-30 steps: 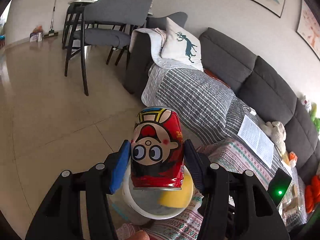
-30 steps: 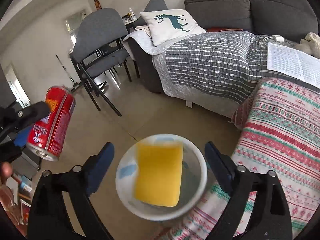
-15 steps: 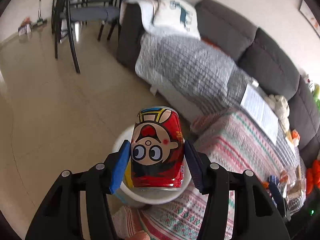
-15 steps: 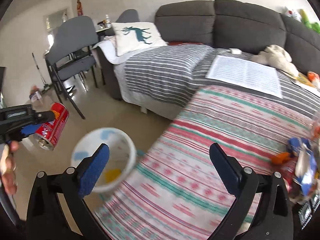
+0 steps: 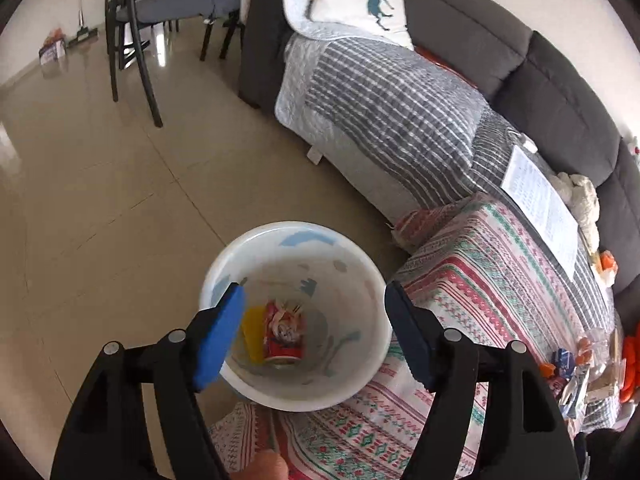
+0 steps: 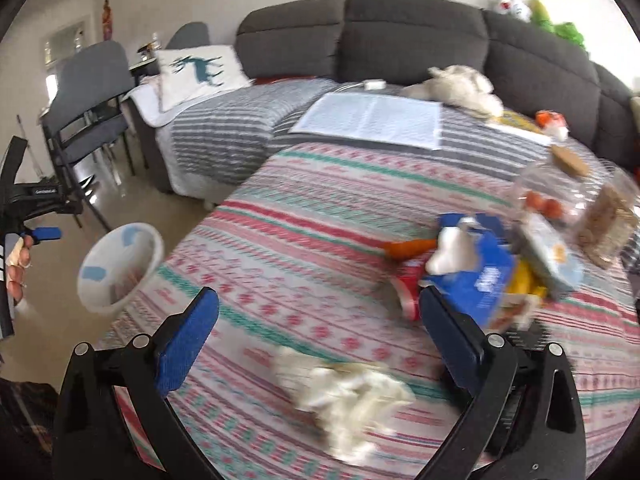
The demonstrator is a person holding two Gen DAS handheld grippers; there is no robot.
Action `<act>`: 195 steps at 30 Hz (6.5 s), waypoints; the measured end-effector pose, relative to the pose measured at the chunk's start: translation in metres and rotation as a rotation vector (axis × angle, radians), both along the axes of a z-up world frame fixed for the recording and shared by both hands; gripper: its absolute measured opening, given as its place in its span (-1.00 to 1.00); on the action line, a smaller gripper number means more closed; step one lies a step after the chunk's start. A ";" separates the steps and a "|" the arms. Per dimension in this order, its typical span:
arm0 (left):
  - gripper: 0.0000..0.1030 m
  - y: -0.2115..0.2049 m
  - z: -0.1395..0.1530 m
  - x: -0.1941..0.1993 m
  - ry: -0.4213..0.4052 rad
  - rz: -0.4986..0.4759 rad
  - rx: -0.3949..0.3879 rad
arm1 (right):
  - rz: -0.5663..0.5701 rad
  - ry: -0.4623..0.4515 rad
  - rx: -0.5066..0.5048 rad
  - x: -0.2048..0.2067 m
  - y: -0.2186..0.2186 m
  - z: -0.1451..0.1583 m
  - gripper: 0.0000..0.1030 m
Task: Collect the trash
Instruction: 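Carry can and sponge over the white bin and open both tools to drop them, then grasp the crumpled white paper with the left tool and lift it, then grasp the blue biscuit box with the right tool while the left tool holds the paper, then carry paper and blue box to the white bin and open both tools, then move both open tools back over the table toward the remaining trash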
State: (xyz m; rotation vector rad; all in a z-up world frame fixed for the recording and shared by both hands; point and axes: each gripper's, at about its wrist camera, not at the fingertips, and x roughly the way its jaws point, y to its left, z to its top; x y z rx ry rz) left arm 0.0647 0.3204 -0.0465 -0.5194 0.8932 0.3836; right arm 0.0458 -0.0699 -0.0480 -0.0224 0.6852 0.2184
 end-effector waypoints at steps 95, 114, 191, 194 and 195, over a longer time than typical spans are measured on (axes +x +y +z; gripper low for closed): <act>-0.42 -0.224 0.005 0.016 -0.094 -0.480 0.102 | -0.116 0.035 0.130 0.048 -0.070 0.002 -0.15; -0.41 -0.124 0.019 -0.014 -0.131 -0.215 0.256 | 0.034 -0.132 0.090 -0.008 0.009 0.041 -0.15; 0.79 -0.092 0.055 -0.019 -0.190 0.047 0.304 | -0.126 -0.014 -0.023 0.056 0.081 0.014 0.86; 0.80 -0.122 0.052 -0.009 -0.192 -0.013 0.305 | -0.159 -0.030 -0.038 0.055 0.051 0.021 0.86; 0.80 -0.130 0.051 -0.005 -0.191 -0.031 0.303 | -0.170 -0.036 -0.043 0.054 0.040 0.023 0.86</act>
